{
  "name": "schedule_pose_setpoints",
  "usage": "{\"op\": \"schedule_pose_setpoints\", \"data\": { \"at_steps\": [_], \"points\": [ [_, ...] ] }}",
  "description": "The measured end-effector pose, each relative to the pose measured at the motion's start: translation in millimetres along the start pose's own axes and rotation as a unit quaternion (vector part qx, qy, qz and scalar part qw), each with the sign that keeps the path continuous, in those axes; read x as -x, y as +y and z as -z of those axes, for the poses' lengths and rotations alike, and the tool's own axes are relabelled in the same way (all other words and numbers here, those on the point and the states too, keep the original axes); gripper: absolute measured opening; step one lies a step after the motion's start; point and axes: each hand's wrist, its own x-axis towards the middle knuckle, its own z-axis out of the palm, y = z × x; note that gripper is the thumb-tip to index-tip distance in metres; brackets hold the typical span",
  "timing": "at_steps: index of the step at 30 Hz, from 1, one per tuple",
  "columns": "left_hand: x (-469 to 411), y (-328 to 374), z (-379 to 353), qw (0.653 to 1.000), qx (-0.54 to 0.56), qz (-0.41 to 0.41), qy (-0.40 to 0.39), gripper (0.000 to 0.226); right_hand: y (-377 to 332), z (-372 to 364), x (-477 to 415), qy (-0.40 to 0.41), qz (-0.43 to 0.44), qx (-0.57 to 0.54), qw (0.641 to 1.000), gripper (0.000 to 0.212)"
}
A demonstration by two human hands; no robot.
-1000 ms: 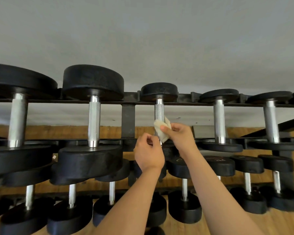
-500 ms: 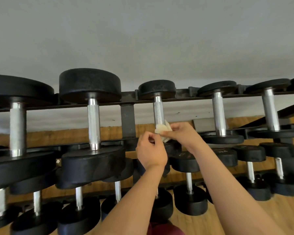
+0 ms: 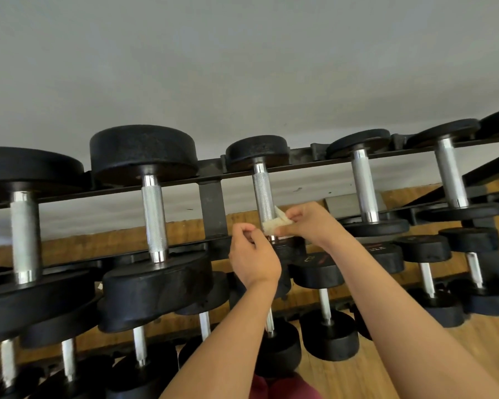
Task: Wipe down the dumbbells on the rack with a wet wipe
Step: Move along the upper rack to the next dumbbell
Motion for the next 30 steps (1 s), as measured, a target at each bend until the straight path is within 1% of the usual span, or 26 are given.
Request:
{"op": "schedule_pose_setpoints", "data": {
  "at_steps": [2,6,8,11,13,15,18,20,22,24,26,28,30],
  "points": [
    [0,0,0,1.0,-0.001,-0.001,0.003,0.015,0,2,2,0.007,0.001,0.001,1.0,0.025],
    [0,0,0,1.0,-0.005,-0.003,0.002,0.014,-8,-4,5,-0.007,0.004,0.044,0.999,0.05],
    [-1,0,0,1.0,-0.006,-0.002,-0.001,0.013,-10,-6,5,-0.017,0.001,0.046,0.999,0.052],
    [0,0,0,1.0,-0.007,-0.001,0.0,0.014,-12,-2,5,0.0,-0.025,0.021,0.999,0.055],
    [0,0,0,1.0,-0.006,-0.001,0.002,0.014,-9,2,5,0.011,-0.037,0.0,0.999,0.054],
    [0,1,0,1.0,-0.007,-0.001,0.002,0.015,-7,0,9,0.026,-0.036,-0.019,0.999,0.048],
    [0,1,1,1.0,-0.01,-0.011,0.0,0.016,-1,-10,21,0.086,0.004,-0.063,0.994,0.037],
    [1,2,2,1.0,-0.009,-0.002,-0.009,0.017,1,-16,34,0.132,0.014,-0.145,0.98,0.033],
    [0,3,5,0.999,0.002,0.018,-0.035,0.017,0,-15,48,0.154,0.009,-0.229,0.961,0.028],
    [0,4,13,0.994,0.041,0.041,-0.091,0.015,0,-11,61,0.133,0.009,-0.297,0.945,0.025],
    [1,11,30,0.984,0.096,0.049,-0.144,0.011,-2,-6,71,0.083,0.028,-0.363,0.928,0.022],
    [6,20,52,0.977,0.117,0.024,-0.176,0.017,-4,-4,77,0.03,0.061,-0.378,0.923,0.022],
    [12,29,71,0.958,0.162,0.019,-0.236,0.033,-9,-5,80,0.001,0.081,-0.365,0.928,0.022]
  ]
}}
